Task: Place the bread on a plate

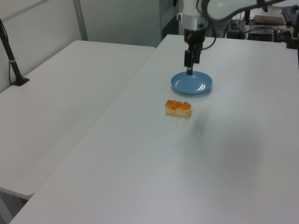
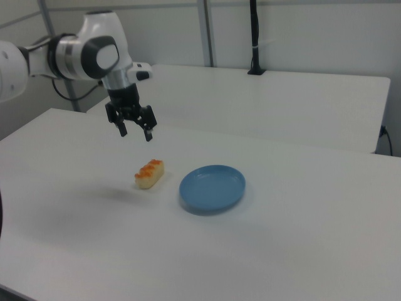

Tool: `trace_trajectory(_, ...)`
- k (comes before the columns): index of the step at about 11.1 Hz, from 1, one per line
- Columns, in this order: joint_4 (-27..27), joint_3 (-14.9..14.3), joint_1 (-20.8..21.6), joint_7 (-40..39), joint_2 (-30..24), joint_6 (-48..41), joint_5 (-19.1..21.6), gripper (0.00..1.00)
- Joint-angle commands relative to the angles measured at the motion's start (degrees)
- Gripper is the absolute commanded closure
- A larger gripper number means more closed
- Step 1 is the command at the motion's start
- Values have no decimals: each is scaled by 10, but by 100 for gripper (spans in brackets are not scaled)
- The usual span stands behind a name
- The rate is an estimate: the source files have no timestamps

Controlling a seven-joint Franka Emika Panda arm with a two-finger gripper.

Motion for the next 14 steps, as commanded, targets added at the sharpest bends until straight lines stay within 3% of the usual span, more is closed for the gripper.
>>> trace_trajectory(1, 12, -4, 19, 4, 63, 72, 2, 0)
trace_trajectory(5, 12, -4, 33, 1, 133, 124, 0, 0)
trace_trajectory(7, 10, -4, 34, 2, 148, 126, -1, 0)
trace_trajectory(8, 10, -4, 34, 2, 149, 126, -1, 6)
trace_trajectory(12, 7, -4, 29, 5, 150, 126, 3, 8)
trace_trajectory(14, 7, -4, 28, 5, 161, 128, 4, 14)
